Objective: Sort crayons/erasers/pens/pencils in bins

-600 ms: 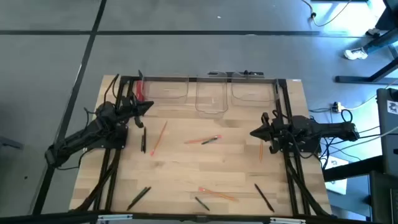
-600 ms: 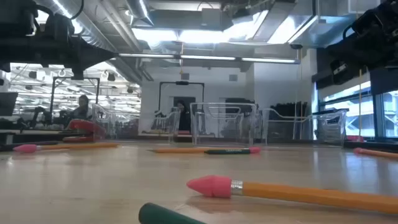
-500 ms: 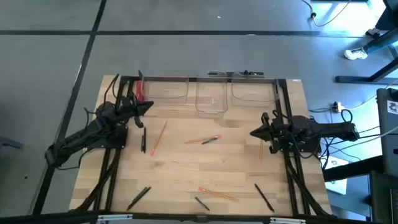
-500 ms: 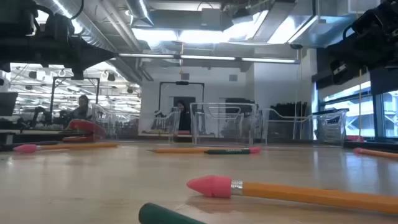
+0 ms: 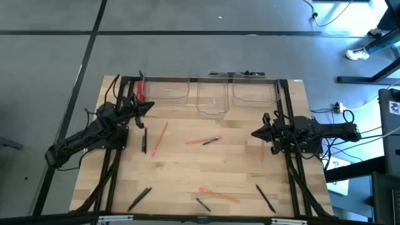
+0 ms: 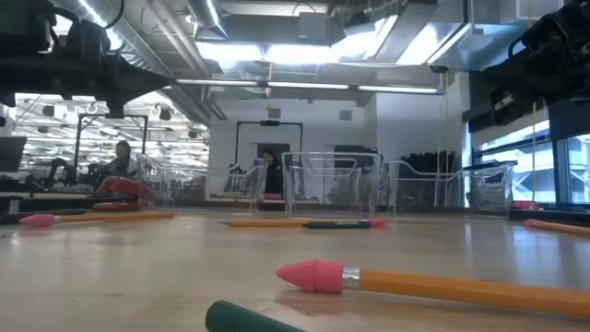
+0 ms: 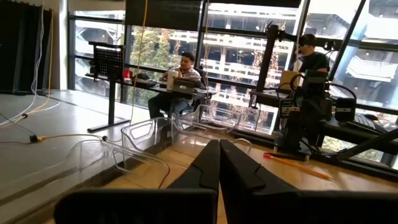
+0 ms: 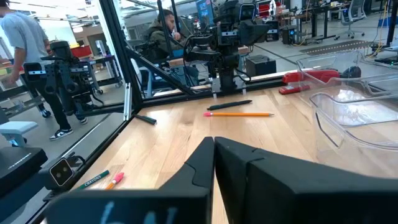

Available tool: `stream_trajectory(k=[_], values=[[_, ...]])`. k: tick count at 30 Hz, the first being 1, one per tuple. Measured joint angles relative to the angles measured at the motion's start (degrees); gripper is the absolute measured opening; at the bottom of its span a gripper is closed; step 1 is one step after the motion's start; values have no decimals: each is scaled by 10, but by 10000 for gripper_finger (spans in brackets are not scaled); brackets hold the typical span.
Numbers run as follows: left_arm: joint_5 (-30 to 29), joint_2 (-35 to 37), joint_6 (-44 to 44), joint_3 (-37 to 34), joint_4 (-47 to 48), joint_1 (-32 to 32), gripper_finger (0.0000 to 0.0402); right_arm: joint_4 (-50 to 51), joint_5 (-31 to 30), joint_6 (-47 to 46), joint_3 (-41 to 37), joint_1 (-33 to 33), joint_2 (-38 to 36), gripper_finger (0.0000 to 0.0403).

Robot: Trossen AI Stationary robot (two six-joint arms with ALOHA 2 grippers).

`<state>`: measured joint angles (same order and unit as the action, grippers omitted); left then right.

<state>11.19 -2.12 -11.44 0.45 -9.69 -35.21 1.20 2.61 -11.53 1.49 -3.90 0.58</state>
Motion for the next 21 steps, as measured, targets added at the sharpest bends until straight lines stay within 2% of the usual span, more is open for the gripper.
stream_trajectory(k=[21], values=[[0,0,0,0,0,0,0,-5,-2,1,0,0,0,15]])
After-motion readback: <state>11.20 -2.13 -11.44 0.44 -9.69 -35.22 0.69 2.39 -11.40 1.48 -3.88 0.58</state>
